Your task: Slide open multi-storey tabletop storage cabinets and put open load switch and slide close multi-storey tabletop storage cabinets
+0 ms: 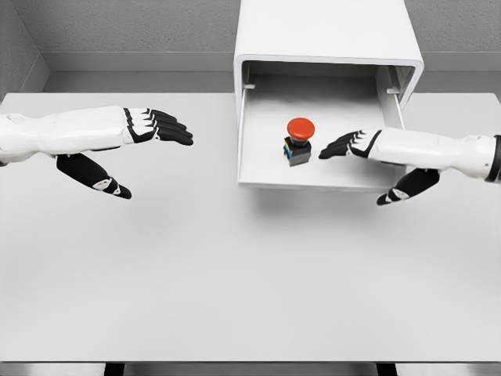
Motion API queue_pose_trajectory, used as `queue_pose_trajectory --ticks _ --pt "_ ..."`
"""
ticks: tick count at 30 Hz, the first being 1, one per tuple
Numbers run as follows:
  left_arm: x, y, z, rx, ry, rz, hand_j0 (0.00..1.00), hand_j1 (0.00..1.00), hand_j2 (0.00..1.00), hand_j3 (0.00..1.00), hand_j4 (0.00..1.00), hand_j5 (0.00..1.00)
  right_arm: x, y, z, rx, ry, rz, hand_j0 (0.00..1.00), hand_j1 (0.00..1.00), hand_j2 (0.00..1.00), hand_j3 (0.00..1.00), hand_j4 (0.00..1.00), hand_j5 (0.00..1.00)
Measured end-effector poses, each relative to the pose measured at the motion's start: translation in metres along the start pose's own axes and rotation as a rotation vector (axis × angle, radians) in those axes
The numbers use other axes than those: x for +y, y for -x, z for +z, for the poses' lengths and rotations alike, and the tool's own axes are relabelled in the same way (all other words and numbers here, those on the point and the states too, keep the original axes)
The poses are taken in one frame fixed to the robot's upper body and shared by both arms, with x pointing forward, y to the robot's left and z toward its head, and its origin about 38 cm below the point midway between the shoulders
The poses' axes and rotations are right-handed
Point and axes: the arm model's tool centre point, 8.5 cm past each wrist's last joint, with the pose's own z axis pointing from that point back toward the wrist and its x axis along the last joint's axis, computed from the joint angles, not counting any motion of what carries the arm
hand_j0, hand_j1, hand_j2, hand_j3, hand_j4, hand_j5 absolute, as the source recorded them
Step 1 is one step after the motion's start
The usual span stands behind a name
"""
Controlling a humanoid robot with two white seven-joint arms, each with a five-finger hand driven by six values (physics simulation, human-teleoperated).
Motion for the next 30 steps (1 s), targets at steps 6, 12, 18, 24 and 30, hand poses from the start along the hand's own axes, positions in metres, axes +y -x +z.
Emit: queue_pose_trajectory --ticks 6,12,18,24,30 --pt "-0.001 0.0 0.0 0.0 0.001 0.002 1.0 1.0 1.0 1.0 1.0 1.0 -0.007 0.012 0.0 0.029 0.016 0.004 1.0 1.0 1.0 1.0 1.0 1.0" --pt "-0.001 0.0 0.0 0.002 0.002 0.0 1.0 1.0 1.0 1.0 1.0 1.0 -0.022 0.025 -0.002 0.077 0.026 0.052 1.0 1.0 1.0 1.0 1.0 1.0" --pt "-0.001 0.0 0.001 0.003 0.003 0.002 1.0 1.0 1.0 1.0 1.0 1.0 -0.029 0.019 -0.008 0.058 0.029 0.079 1.0 1.0 1.0 1.0 1.0 1.0" --pt "-0.001 0.0 0.001 0.002 0.003 0.002 1.0 1.0 1.0 1.0 1.0 1.0 -0.032 0.003 -0.01 0.018 0.026 0.108 1.0 1.0 1.0 1.0 1.0 1.0" --pt "-0.001 0.0 0.001 0.002 0.001 0.001 1.0 1.0 1.0 1.0 1.0 1.0 -0.029 -0.012 -0.013 -0.021 0.007 0.126 1.0 1.0 1.0 1.0 1.0 1.0"
